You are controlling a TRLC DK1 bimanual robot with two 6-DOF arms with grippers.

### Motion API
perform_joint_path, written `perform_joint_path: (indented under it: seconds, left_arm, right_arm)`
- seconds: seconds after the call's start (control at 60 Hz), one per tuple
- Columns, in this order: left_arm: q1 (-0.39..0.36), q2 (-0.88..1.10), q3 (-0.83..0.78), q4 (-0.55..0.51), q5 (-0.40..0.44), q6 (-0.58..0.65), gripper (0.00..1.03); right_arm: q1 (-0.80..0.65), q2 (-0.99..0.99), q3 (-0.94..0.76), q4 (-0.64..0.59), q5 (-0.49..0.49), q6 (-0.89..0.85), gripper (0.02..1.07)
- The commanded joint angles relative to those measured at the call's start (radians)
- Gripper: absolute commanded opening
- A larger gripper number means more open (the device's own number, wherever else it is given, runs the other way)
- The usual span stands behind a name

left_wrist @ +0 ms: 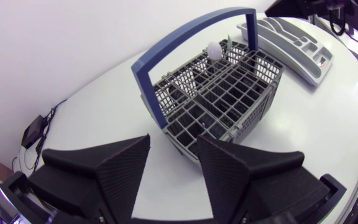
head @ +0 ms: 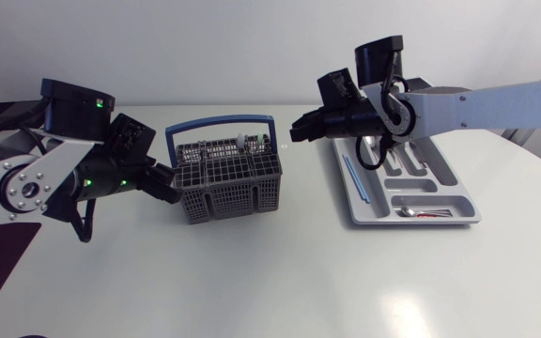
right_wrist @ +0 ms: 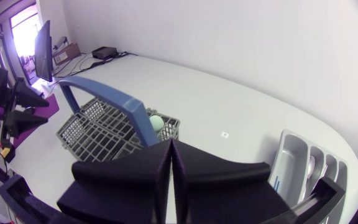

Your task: Unload the cutlery basket into the drawer organizer.

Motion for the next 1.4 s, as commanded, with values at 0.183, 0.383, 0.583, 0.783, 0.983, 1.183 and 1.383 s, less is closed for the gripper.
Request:
perform_joint_path:
  seconds: [0.183, 0.383, 0.583, 0.783, 0.983, 1.183, 1.383]
  left_arm:
    - [0.004, -0.042, -0.057, -0.053, -0.007, 0.027, 0.84]
    - [0.000, -0.042, -0.095, -0.067, -0.004, 0.031, 0.84]
    - [-0.002, -0.023, -0.115, -0.067, 0.013, 0.040, 0.84]
    - [0.021, 0.009, -0.134, -0.066, 0.015, 0.059, 0.83]
    - [0.033, 0.035, -0.134, -0.063, 0.026, 0.068, 0.84]
    - [0.052, 0.122, -0.108, -0.021, 0.026, 0.066, 0.84]
    - [0.112, 0.148, -0.089, 0.008, 0.030, 0.091, 0.84]
  right_arm:
    - [-0.002, 0.097, 0.119, 0.012, -0.088, 0.018, 0.53]
    - [-0.002, 0.082, 0.109, 0.009, -0.143, -0.021, 0.56]
    - [-0.027, 0.143, 0.163, 0.020, -0.117, -0.019, 0.56]
    - [-0.033, 0.125, 0.152, 0.006, -0.203, -0.039, 0.56]
    - [-0.028, 0.209, 0.235, 0.003, -0.131, -0.040, 0.56]
    - [-0.002, 0.280, 0.333, -0.082, -0.191, -0.073, 0.56]
    - [0.006, 0.183, 0.200, -0.128, -0.272, -0.149, 0.56]
